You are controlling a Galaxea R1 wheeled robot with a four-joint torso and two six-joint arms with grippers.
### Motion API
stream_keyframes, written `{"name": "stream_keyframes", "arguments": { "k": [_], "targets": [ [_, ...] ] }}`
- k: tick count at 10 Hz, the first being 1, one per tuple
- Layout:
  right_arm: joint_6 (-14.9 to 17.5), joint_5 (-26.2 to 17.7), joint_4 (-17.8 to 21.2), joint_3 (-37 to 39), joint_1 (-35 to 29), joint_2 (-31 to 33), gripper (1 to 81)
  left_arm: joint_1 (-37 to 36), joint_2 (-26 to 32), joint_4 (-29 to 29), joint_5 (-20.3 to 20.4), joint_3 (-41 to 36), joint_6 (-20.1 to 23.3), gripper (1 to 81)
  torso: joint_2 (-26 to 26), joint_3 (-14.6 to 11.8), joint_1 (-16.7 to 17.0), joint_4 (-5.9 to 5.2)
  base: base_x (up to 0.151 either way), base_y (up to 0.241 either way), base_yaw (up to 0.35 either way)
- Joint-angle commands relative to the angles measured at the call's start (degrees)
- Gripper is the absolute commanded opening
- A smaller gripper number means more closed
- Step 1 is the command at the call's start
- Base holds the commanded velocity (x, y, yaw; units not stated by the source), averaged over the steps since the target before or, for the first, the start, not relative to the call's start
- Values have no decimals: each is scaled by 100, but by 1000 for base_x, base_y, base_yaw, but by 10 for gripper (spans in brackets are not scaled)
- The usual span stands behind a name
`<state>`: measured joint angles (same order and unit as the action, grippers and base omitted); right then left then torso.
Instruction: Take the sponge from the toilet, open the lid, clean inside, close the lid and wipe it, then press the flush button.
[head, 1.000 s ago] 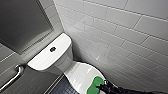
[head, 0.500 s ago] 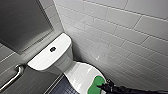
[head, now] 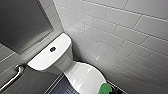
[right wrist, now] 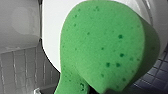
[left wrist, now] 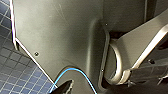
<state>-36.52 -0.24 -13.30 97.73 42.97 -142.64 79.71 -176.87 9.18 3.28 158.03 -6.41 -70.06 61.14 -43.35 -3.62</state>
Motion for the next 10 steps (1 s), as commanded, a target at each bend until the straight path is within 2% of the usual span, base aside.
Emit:
{"name": "stream_keyframes", "arguments": {
  "k": [1, 10],
  "targets": [
    [5, -116, -85, -441, -118, 409, 10, 75, -15, 22, -451, 0, 0, 811, 0, 0, 0, 0, 0, 0, 0],
    [49, 68, -111, 1078, 1789, 471, 10, 14, 64, -48, -354, -8, -36, 811, -2, 0, 0, 0, 0, 0, 0]
  ]
}}
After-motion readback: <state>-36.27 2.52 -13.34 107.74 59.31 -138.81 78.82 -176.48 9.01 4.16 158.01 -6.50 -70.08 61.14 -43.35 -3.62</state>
